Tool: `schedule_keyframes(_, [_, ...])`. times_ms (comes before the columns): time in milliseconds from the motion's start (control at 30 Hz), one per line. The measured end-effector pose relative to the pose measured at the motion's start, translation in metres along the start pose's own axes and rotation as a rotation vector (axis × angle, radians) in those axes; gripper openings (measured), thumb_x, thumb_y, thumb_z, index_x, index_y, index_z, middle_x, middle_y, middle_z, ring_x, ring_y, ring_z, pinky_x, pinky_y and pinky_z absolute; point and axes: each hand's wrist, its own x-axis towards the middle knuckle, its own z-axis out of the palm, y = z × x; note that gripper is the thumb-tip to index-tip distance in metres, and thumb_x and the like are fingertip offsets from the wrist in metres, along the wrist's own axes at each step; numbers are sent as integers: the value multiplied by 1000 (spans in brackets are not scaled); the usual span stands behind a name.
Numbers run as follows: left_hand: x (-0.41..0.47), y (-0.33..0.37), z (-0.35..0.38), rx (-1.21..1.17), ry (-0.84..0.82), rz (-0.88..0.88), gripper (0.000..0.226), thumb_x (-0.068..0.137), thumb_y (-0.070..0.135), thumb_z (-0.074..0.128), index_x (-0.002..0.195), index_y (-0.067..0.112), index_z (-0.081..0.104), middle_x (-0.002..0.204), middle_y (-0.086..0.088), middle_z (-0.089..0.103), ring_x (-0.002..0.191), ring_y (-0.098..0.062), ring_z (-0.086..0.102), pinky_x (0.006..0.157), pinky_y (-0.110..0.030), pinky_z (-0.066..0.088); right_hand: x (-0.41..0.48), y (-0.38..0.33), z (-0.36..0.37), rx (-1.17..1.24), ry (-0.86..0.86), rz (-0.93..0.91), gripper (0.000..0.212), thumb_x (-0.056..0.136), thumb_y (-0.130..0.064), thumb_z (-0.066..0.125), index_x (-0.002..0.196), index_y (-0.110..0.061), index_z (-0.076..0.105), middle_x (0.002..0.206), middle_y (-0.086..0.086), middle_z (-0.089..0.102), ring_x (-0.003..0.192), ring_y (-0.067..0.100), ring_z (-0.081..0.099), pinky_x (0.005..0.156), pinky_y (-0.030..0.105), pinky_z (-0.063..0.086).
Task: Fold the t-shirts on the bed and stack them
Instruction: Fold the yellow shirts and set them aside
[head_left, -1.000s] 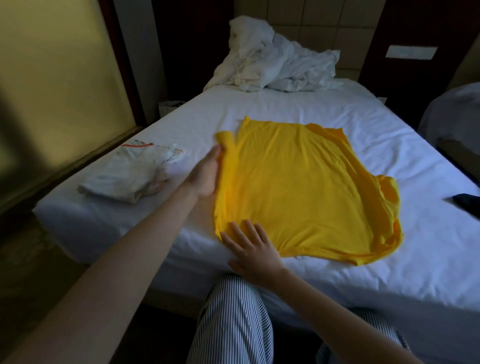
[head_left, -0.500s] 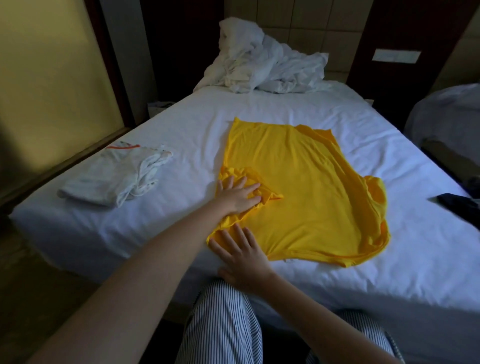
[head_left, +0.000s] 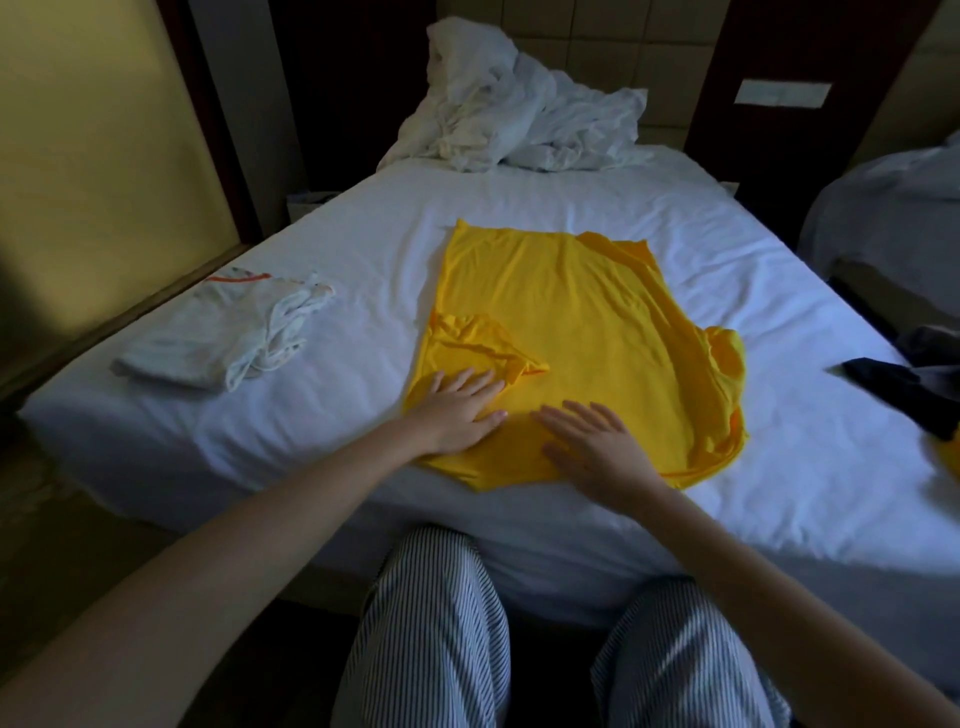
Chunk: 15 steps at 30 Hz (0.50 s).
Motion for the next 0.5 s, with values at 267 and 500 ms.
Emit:
schedule_keyframes(267, [51, 98, -23, -321, 78, 193, 34, 101, 24, 42, 117, 2, 62, 125, -15, 61, 120, -26, 52, 95, -30, 37, -57, 85, -27, -10, 12, 756, 50, 96, -40, 32, 143, -25, 34, 153, 0, 29, 143, 25, 15, 114, 40, 6])
schedule_keyframes(500, [121, 201, -37, -432, 94, 222, 30, 96, 23, 48, 98, 1, 68, 106, -17, 67, 103, -28, 59, 82, -37, 44, -91, 88, -13, 62, 56, 783, 72, 80, -51, 15, 144, -24, 35, 151, 6, 33, 140, 30, 26, 113, 40, 12])
